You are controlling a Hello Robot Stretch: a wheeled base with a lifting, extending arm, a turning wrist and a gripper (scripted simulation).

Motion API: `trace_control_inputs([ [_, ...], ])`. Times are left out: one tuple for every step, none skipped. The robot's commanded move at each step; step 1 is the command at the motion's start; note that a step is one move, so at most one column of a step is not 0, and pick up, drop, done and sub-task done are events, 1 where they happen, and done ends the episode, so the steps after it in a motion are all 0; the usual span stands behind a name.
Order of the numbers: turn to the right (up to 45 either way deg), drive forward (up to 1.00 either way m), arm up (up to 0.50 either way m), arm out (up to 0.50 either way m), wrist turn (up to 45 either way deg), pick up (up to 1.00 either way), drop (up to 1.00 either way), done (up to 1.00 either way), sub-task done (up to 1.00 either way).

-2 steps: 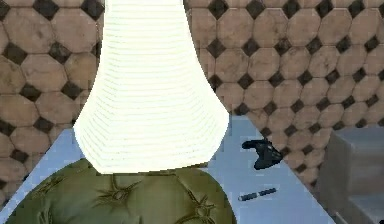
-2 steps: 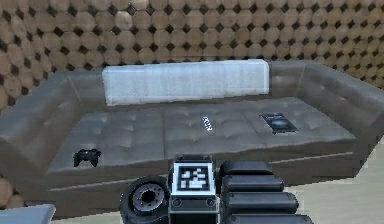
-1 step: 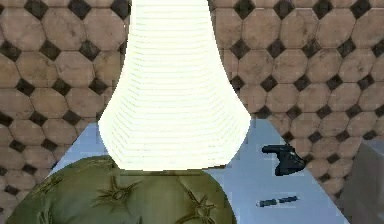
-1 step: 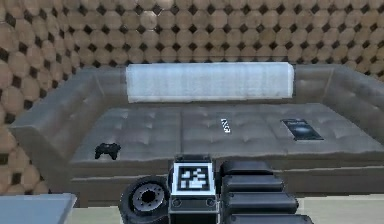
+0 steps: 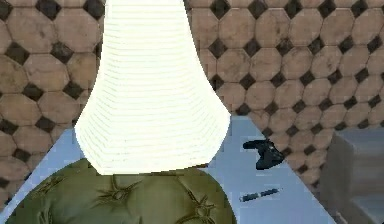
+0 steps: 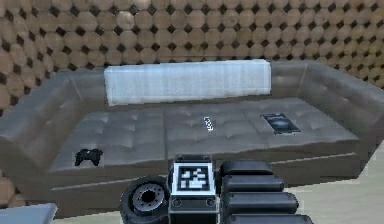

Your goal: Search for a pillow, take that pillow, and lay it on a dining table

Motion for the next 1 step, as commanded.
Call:
trace_control_inputs([
  [-9.0,0.00,0.00,0.00,0.0,0.00,0.00,0.00,0.00],
])
